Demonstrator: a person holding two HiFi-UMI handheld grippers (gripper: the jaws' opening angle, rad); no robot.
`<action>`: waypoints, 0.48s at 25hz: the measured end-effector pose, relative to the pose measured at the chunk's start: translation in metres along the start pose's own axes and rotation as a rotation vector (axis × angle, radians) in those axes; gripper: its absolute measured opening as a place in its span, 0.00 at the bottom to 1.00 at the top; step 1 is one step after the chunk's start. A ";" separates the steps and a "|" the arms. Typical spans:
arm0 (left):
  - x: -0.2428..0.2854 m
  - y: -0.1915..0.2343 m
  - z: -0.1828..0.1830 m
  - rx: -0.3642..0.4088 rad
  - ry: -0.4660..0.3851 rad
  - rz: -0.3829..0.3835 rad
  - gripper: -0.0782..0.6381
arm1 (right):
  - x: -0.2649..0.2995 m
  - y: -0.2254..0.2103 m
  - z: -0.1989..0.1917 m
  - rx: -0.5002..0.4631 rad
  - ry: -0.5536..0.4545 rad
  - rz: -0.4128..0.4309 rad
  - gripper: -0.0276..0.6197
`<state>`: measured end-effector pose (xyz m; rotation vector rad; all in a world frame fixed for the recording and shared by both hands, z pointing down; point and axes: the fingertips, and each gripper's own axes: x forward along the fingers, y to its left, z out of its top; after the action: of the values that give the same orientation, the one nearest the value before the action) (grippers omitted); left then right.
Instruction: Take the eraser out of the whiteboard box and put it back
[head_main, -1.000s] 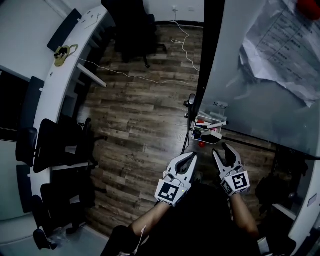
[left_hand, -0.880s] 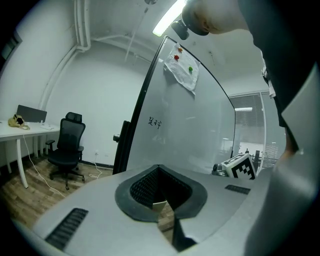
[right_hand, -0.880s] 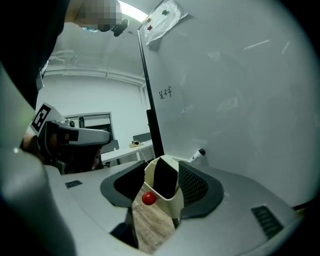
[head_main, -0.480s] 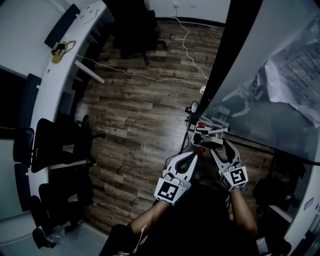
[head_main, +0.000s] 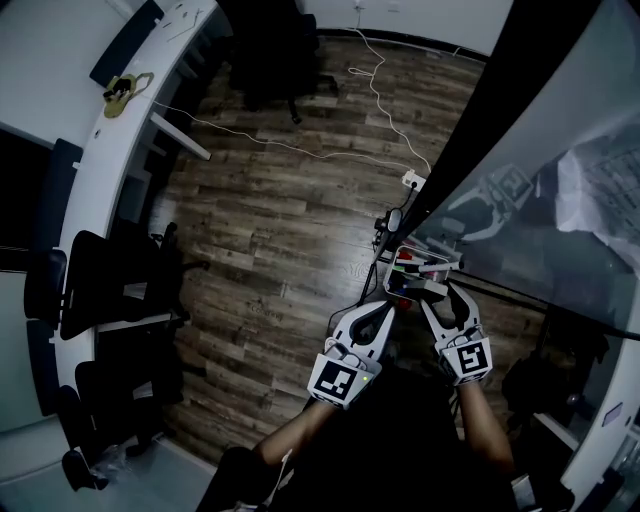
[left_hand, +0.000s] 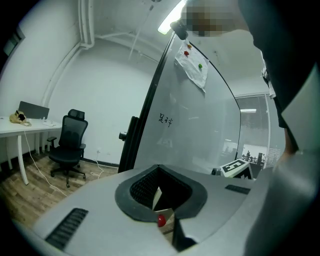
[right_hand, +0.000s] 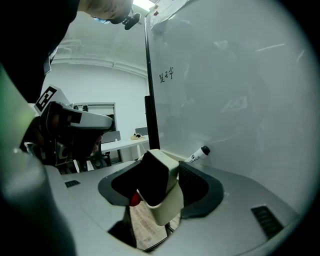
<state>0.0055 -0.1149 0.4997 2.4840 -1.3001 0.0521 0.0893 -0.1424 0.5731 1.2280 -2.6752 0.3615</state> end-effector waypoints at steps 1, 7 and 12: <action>0.000 0.000 0.000 0.000 0.001 -0.001 0.12 | 0.000 0.000 0.001 0.002 -0.002 -0.001 0.42; 0.000 0.000 0.000 -0.001 -0.001 0.004 0.12 | 0.000 0.000 0.006 0.011 -0.023 -0.009 0.38; -0.003 -0.002 0.003 -0.011 -0.017 0.014 0.12 | -0.003 0.000 0.009 0.024 -0.030 -0.014 0.37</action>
<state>0.0051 -0.1121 0.4958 2.4721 -1.3209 0.0269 0.0906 -0.1427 0.5636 1.2677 -2.6943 0.3765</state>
